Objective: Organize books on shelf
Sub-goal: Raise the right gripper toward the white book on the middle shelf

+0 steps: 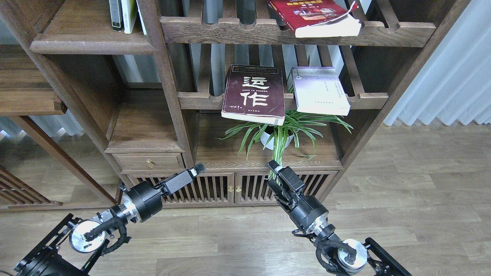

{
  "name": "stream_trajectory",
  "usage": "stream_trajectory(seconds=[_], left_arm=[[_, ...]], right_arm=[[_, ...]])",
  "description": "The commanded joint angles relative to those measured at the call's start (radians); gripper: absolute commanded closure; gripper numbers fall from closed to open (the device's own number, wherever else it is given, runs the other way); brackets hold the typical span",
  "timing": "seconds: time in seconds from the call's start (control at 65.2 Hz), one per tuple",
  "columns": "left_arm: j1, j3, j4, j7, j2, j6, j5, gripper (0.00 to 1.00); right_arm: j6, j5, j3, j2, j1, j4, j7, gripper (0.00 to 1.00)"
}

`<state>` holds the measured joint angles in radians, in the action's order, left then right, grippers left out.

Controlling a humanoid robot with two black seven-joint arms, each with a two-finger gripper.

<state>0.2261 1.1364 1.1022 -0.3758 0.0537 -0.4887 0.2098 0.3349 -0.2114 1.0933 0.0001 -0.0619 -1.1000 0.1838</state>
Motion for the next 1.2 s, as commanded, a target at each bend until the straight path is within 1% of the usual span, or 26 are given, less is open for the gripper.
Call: stream_trajectory(seconds=[0.0,0.031,0.107,0.169,0.23,0.322,0.46,0.675,0.859,0.997,1.181], left_arm=[[-0.016,0.016,-0.002,-0.011,-0.038,0.000,-0.027,0.00],[-0.019,0.017,-0.004,-0.017,-0.043,0.000,-0.027,0.00],[-0.048,0.026,-0.005,-0.066,-0.054,0.000,-0.029,0.00],[-0.063,0.029,-0.010,-0.080,-0.054,0.000,-0.032,0.00],[-0.068,0.031,-0.030,-0.081,-0.054,0.000,-0.032,0.00],[-0.068,0.043,-0.061,-0.081,-0.054,0.000,-0.043,0.00],[-0.076,0.046,-0.061,-0.081,-0.054,0.000,-0.105,0.00],[-0.076,0.043,-0.058,-0.083,-0.054,0.000,-0.159,0.00],[-0.073,0.062,-0.084,-0.081,-0.054,0.000,-0.159,0.00],[-0.077,0.106,-0.105,-0.081,-0.054,0.000,-0.162,0.00],[-0.083,0.126,-0.105,-0.078,-0.054,0.000,-0.191,0.00]], right_arm=[[-0.002,0.000,-0.003,0.000,0.002,-0.001,0.000,0.01],[-0.002,0.000,-0.003,0.000,0.002,-0.001,0.000,0.01],[-0.002,0.000,-0.003,0.000,-0.002,-0.001,0.000,0.01],[0.000,-0.002,0.002,0.000,-0.002,-0.001,-0.001,0.01],[0.006,0.001,0.005,0.000,-0.009,0.011,-0.003,0.01],[0.044,0.000,0.002,0.000,-0.013,0.019,-0.003,0.01],[0.084,0.000,-0.001,0.000,-0.015,0.023,-0.003,0.01],[0.075,0.001,-0.035,0.000,-0.004,0.023,0.003,0.01],[0.104,0.004,-0.036,0.000,-0.010,0.066,-0.003,0.01],[0.107,0.003,-0.016,0.000,-0.018,0.089,-0.003,0.01],[0.107,0.001,0.042,0.000,-0.050,0.129,-0.006,0.01]])
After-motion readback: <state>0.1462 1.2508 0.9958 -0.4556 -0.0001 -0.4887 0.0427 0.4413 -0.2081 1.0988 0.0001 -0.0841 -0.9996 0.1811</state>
